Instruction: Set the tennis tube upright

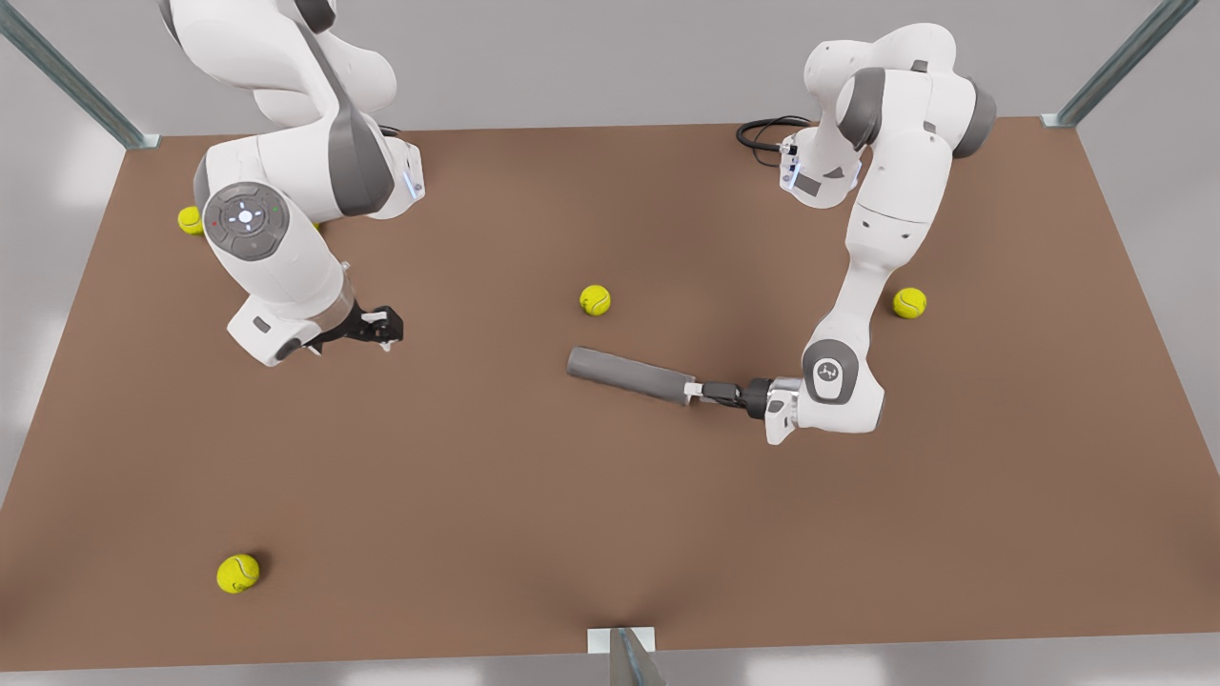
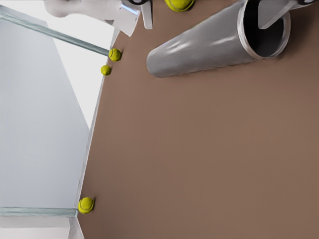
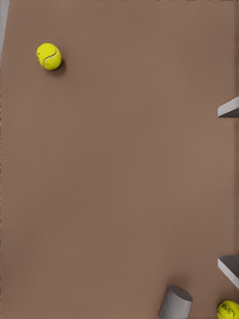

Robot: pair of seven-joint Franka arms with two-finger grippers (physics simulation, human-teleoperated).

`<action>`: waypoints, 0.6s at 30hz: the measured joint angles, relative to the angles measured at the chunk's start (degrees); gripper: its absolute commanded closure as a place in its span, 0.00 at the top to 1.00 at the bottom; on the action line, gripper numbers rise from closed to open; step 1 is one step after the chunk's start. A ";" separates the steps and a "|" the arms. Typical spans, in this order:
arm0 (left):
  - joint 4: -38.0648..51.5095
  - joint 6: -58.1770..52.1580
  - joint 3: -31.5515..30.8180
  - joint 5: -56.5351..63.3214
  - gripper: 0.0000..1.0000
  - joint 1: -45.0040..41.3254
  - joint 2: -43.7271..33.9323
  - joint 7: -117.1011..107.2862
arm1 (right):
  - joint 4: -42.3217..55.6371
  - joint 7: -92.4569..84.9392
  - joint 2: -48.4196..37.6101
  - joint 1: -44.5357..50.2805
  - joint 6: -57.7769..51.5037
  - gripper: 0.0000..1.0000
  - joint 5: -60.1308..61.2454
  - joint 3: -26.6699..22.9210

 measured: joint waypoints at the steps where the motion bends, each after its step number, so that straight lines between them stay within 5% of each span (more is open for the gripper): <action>1: -0.80 0.00 0.00 -0.03 1.00 -0.09 0.21 0.70 | 0.00 0.00 0.04 -0.01 0.00 1.00 0.00 -0.03; 18: -2.45 -0.79 -0.48 -0.15 1.00 -2.28 1.11 1.80 | 0.11 0.09 1.59 -1.77 0.18 1.00 0.22 -0.03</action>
